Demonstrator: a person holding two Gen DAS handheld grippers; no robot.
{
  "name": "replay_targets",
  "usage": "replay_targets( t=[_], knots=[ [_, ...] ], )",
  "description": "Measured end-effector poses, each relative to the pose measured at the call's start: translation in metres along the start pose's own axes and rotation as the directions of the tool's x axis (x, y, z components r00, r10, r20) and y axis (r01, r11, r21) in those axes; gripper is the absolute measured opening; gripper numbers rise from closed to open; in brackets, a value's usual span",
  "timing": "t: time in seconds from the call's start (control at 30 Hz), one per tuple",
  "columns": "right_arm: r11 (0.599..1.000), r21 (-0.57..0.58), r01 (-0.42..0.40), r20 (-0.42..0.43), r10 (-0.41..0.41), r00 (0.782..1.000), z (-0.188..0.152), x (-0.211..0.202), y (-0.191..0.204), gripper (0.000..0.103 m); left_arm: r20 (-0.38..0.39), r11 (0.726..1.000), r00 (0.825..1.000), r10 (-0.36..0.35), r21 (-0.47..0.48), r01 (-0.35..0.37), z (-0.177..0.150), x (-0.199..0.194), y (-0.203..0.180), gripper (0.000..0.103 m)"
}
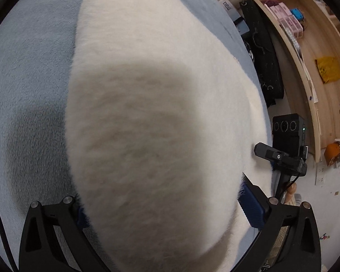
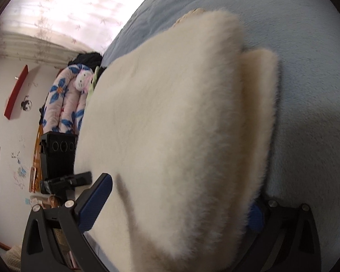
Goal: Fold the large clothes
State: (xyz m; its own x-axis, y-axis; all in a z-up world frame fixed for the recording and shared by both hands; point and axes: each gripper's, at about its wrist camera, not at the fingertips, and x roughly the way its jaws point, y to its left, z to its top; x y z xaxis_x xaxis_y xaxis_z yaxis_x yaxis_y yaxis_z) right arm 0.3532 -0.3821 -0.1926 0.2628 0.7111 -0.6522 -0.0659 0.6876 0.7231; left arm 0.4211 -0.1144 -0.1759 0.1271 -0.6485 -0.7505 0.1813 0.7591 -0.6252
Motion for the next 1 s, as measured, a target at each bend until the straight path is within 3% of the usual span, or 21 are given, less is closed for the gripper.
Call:
replay_targets(
  t=[0.13,0.27,0.43,0.7,0.87,1.0],
  knots=[
    [0.999,-0.009,0.035,-0.009,-0.035,0.999,0.003,0.003,0.003,0.103,0.024,0.999,0.999,0.046,0.024,-0.046,0.004,-0.001,-0.011,0.103],
    [0.988,-0.068,0.141,-0.006,-0.141,0.990,0.002,0.006,0.016,0.097,0.032,0.992,0.993,0.117,0.041,-0.119,0.002,-0.007,-0.017,0.103],
    [0.988,-0.038,0.146,0.041,-0.145,0.989,-0.001,-0.001,0.021,0.080,0.070,0.980,0.982,0.178,0.074,-0.183,0.002,-0.012,-0.030,0.095],
    [0.977,-0.042,0.210,0.129,-0.203,0.971,-0.017,-0.017,0.049,0.049,0.167,0.953,0.957,0.238,0.150,-0.263,-0.011,-0.032,-0.057,0.070],
    [0.965,-0.062,0.254,0.126,-0.245,0.961,-0.040,-0.014,0.082,0.047,0.206,0.930,0.938,0.280,0.186,-0.318,-0.030,-0.060,-0.070,0.067],
    [0.965,-0.052,0.259,0.114,-0.252,0.961,-0.066,-0.007,0.105,0.046,0.207,0.921,0.932,0.298,0.194,-0.338,-0.054,-0.083,-0.073,0.066]
  ],
)
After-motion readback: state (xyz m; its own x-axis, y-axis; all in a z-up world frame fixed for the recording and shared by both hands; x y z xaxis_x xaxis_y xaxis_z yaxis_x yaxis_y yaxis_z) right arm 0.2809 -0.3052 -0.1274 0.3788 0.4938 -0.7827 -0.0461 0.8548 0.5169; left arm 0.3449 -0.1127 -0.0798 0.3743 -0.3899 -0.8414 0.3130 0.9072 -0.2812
